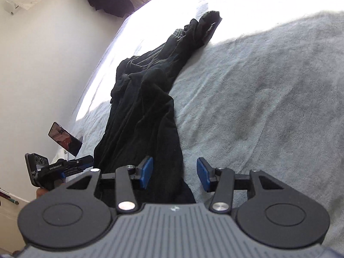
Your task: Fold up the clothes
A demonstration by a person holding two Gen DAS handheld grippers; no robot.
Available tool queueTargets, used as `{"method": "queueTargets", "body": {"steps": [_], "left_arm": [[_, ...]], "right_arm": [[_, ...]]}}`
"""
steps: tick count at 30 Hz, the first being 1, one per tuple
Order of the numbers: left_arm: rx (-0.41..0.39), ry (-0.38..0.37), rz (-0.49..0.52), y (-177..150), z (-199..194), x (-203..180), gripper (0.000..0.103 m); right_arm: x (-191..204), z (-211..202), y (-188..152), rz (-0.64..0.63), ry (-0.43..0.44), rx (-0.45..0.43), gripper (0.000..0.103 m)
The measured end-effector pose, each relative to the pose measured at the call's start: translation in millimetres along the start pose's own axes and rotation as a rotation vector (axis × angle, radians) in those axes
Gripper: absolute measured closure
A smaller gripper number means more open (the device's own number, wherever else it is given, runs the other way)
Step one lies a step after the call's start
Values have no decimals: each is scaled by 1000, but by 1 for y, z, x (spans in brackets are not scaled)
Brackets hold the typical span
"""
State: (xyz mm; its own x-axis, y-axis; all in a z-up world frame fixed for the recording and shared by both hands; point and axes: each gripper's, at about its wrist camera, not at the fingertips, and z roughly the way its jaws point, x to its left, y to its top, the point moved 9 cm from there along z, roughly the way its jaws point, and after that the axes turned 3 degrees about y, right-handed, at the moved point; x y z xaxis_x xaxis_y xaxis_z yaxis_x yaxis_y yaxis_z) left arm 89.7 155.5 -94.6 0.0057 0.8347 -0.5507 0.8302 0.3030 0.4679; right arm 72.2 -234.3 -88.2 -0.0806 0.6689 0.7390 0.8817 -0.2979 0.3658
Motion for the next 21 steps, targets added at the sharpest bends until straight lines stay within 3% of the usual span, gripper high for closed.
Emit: {"method": "queueTargets", "body": {"steps": [6,14,19,20,21], "left_arm": [[-102,-30,-208,42,34,9,60],[-160,62,-140,106,83,-6,61],[-193,76,-135,138,103,-7,65],[-197,88,-127,143,107,-7,68],[-202,109,-115,148,111,-6,81]], "right_arm": [[-11,29,35,164,16,-95,53],[-12,65,97,173,-34,-215,53],[-13,86,131,155,-87,-289,54],[-13,90,136,139,-107,-299,62],[-14,94,140,117,-140,-302,76]]}}
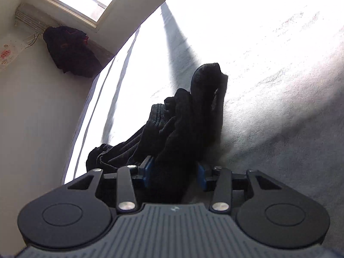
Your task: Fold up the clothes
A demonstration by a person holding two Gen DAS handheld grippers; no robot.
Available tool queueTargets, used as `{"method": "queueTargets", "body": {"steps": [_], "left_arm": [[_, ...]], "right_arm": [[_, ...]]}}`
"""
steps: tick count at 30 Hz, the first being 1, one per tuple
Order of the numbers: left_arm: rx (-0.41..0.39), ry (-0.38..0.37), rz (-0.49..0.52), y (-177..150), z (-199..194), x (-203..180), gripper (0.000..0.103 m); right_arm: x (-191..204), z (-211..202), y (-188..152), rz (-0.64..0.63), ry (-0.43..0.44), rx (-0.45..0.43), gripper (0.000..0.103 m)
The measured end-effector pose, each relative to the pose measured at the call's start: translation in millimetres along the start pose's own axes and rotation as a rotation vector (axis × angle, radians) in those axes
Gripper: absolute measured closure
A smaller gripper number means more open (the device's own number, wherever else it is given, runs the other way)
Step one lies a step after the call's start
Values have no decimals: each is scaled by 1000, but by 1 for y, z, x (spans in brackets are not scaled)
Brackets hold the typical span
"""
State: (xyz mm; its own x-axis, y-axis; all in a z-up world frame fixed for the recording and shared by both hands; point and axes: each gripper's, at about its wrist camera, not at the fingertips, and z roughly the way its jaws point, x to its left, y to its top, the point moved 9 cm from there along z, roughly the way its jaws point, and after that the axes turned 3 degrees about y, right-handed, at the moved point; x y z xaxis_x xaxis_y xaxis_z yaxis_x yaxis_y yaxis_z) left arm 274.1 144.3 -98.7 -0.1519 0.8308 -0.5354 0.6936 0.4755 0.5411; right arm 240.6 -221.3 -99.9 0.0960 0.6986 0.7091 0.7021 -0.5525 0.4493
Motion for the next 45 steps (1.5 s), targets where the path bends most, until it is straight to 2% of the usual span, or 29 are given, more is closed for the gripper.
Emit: {"method": "queueTargets", "body": {"steps": [2,4,9,14,15,19,22,24,26,29,31,35,45], "left_arm": [[-15,32,26,7,9,0,93],[-34,52,60,15,14,-3,95],[-128,140,222,37,13,-11,96],[-254,237,273,70,15,-6,99],[-258,247,266,74,17,-4,99],[-223,254,218,81,27,7,99],[-191,275,239,74,31,12,97],[-179,283,239,70,27,13,94],[-154,279,234,65,21,13,86],[-121,282,244,52,10,10,77],[-97,274,243,40,1,9,74],[-50,247,220,14,-17,8,73],[74,189,172,-52,-73,15,72]], "right_arm": [[-1,8,5,-46,-50,-9,94],[1,12,15,-82,-70,-40,95],[6,6,50,-205,-157,-150,96],[8,7,89,-260,-210,-241,97],[8,10,94,-272,-221,-251,97],[5,31,100,-313,-252,-239,97],[-2,42,93,-321,-275,-200,96],[-6,44,86,-304,-282,-181,92],[-7,38,80,-283,-277,-183,84],[-4,24,66,-296,-256,-161,56],[-2,13,56,-313,-247,-141,55],[-2,-10,28,-353,-246,-83,56],[-9,-72,-43,-343,-185,72,69]]}}
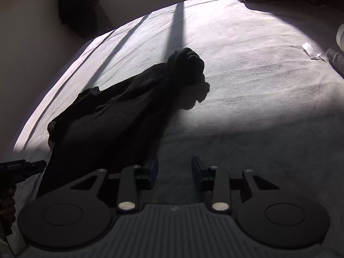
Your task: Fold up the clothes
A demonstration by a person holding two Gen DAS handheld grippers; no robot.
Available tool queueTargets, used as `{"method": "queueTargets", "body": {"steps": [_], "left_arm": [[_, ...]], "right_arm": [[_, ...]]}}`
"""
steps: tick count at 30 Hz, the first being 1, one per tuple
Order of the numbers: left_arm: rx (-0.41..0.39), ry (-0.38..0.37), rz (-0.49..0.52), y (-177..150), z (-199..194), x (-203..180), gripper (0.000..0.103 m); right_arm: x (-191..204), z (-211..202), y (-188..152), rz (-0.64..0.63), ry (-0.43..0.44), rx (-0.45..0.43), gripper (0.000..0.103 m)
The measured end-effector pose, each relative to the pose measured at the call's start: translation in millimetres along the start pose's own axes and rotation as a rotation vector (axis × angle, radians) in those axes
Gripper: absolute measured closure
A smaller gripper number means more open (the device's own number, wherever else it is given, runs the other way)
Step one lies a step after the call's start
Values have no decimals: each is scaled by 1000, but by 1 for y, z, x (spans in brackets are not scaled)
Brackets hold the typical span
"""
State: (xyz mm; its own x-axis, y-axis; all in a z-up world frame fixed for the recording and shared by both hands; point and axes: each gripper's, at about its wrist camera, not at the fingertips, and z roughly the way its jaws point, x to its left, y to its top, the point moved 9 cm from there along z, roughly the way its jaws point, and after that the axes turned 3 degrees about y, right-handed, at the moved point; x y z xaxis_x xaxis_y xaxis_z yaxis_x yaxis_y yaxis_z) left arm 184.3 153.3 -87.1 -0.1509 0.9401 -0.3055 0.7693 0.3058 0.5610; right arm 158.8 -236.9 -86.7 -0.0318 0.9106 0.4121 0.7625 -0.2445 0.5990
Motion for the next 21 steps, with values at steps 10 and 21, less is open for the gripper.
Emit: {"method": "queueTargets", "body": {"steps": [10,21], "left_arm": [[132,-45,-9,-75,-51,8,72],[233,-111,-28,-152,-101,9,71]], "right_arm": [[-6,-59,-72,68,54,105,75],[-9,-111,-128,117,108,99,74]]}}
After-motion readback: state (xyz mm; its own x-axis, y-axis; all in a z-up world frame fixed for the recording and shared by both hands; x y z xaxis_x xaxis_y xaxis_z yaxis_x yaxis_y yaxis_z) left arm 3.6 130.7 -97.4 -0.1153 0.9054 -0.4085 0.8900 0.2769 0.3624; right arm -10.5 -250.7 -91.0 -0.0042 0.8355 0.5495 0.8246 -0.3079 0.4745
